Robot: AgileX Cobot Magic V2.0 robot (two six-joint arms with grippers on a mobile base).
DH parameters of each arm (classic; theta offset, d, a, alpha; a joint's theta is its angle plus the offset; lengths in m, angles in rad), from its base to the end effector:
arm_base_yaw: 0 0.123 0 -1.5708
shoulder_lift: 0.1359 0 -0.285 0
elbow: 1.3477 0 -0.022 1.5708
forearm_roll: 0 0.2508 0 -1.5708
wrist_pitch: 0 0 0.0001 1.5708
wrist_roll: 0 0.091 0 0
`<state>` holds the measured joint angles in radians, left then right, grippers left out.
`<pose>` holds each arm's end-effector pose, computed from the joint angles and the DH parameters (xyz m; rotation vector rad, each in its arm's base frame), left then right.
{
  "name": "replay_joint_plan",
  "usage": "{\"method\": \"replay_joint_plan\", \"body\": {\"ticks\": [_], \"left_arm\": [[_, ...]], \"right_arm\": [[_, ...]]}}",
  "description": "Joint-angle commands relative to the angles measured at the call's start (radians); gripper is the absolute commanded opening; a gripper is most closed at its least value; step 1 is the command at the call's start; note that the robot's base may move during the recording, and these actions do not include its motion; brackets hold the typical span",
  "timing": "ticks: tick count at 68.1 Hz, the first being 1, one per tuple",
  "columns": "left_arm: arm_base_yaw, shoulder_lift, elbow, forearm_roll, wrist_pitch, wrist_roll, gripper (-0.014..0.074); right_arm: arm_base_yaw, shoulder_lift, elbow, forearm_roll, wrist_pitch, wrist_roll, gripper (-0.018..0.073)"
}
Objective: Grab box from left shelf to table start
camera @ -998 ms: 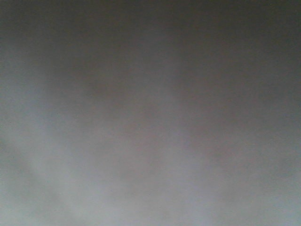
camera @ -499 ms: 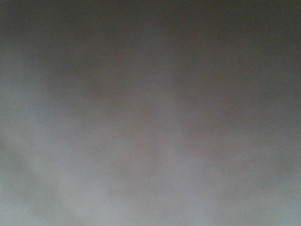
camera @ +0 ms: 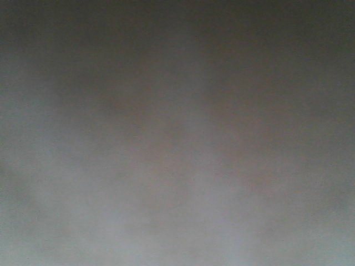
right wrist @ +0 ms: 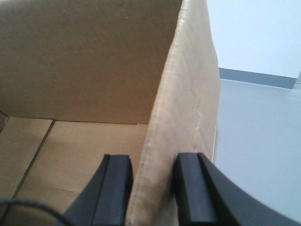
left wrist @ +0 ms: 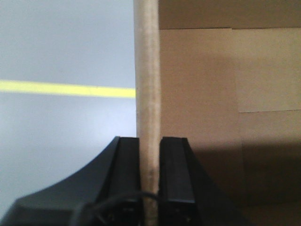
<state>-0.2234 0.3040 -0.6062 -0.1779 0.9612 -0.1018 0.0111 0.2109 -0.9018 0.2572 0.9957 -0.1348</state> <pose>0.0379 -0.0222 0.3117 0.1070 2.1531 -0.4052 -0.0180 0.0192 0.3936 -0.1589 1.7657 0.2039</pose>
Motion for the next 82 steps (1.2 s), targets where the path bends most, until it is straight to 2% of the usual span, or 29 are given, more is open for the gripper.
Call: {"method": "replay_joint_plan", "body": {"ticks": [1,82], "left_arm": [[0.002,0.012,-0.021,0.104,-0.058,0.011,-0.01],[0.002,0.012,-0.021,0.104,-0.057,0.011,-0.01]], "right_arm": [[-0.003,0.015,-0.035,-0.014,-0.174,0.0,0.0057],[-0.003,0.015,-0.033,-0.014,-0.175,0.0,0.0057]]}}
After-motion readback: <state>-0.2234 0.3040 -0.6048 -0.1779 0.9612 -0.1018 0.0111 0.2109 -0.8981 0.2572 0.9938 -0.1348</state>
